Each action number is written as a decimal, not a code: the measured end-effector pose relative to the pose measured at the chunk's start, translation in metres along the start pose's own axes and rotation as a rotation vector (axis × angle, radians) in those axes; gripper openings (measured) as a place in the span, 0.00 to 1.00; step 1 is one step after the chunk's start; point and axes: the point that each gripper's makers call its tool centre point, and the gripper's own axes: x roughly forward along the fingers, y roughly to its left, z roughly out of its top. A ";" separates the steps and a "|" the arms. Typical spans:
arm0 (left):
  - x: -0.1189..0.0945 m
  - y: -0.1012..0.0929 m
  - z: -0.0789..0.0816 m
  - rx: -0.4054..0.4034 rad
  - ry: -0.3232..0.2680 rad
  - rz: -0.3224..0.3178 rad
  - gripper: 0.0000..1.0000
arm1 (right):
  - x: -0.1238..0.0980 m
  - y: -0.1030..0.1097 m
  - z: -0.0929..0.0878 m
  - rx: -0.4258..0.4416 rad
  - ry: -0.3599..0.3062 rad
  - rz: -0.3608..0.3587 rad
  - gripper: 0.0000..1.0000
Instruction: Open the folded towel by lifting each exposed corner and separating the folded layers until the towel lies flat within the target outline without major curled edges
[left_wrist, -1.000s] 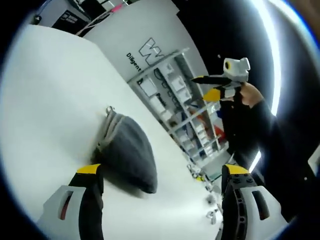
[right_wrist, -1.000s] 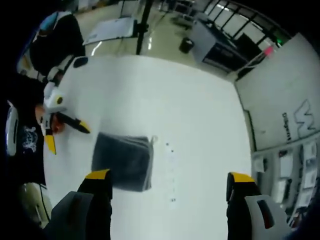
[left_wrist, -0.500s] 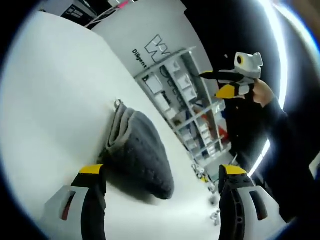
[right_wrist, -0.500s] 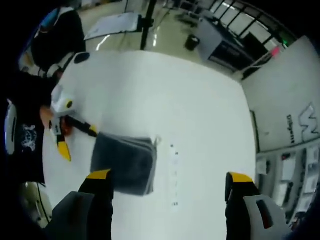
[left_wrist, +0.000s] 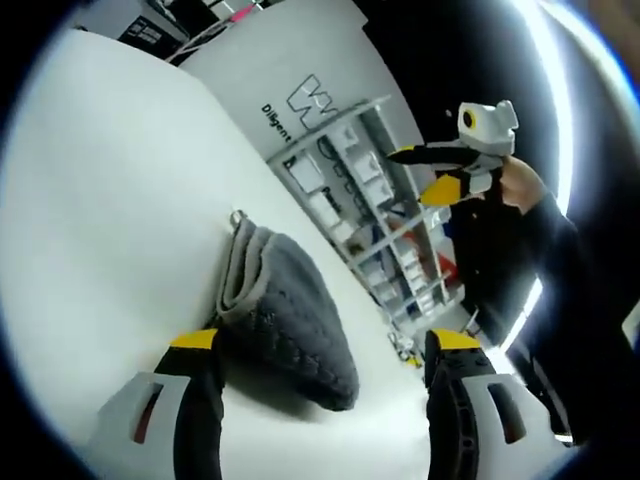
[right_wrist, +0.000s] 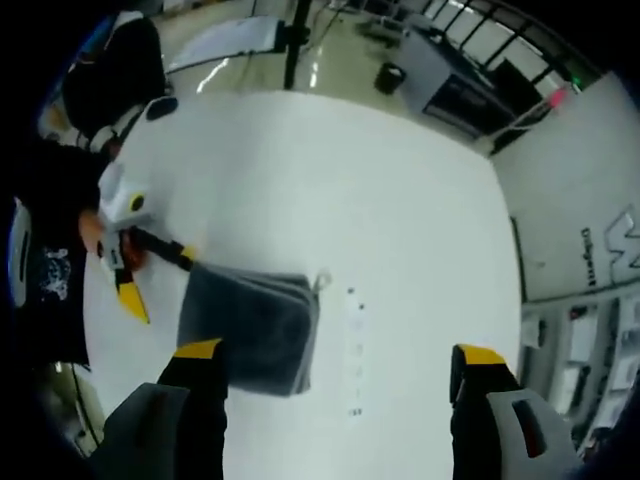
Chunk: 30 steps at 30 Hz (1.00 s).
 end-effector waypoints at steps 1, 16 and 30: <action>0.000 0.001 0.001 -0.004 -0.002 0.003 0.74 | 0.001 0.001 0.001 -0.003 0.001 0.003 0.93; 0.006 0.008 0.011 -0.042 -0.059 0.029 0.55 | 0.024 0.005 -0.003 0.004 0.009 0.033 0.93; 0.012 0.013 0.009 -0.089 -0.055 0.016 0.29 | 0.056 0.016 -0.007 -0.049 -0.024 0.101 0.87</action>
